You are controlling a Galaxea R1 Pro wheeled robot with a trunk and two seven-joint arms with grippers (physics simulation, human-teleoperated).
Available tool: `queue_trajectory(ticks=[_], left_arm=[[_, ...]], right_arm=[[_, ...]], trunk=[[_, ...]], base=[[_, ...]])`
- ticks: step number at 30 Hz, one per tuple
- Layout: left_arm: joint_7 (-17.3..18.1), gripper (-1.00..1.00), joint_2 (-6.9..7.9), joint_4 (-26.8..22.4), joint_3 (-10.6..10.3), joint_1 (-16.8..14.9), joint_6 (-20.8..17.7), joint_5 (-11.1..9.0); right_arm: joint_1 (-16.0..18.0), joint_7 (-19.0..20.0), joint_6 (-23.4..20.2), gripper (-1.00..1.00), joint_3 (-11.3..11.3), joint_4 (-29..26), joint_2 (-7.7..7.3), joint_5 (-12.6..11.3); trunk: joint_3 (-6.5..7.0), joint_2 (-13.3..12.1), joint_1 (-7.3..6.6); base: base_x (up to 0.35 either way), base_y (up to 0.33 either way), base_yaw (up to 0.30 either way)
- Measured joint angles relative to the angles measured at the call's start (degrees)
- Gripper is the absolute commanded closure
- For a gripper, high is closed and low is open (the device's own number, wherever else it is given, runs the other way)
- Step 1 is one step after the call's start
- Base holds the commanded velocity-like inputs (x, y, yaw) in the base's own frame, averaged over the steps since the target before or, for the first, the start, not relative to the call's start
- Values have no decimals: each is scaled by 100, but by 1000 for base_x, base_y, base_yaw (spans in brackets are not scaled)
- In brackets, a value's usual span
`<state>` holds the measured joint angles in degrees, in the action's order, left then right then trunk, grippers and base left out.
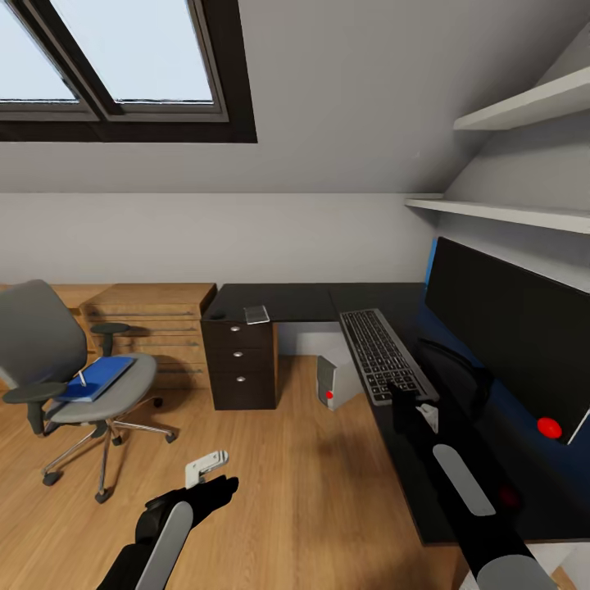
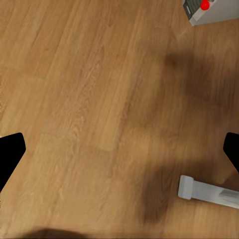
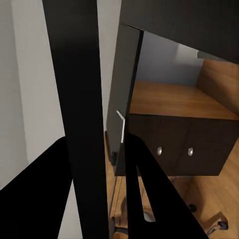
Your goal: In the bedroom, organize the workspace by keeping the computer under the desk, ensuring the monitor is on the desk, placing the keyboard on the desk next to the monitor, placing the mouse on the desk next to the keyboard, moving the folder from the swivel chair onto the desk next to the mouse, stacking the notebook on top of the folder with the pen on top of the notebook, and positioning the swivel chair next to the desk.
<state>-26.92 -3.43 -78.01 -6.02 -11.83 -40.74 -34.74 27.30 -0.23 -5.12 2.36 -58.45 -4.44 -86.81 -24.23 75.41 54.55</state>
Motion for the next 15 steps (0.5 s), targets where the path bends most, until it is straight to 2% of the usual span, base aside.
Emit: queue_trajectory(ticks=[9,15], left_arm=[[6,-100,1,29,-1,0,3,7],[15,-100,0,29,0,0,-2,9]], right_arm=[[0,-3,4,100,-1,3,2,7],[0,17,20,100,0,3,27,0]], trunk=[[0,0,0],[0,0,0]], base=[[0,-244,0],[0,-47,0]])
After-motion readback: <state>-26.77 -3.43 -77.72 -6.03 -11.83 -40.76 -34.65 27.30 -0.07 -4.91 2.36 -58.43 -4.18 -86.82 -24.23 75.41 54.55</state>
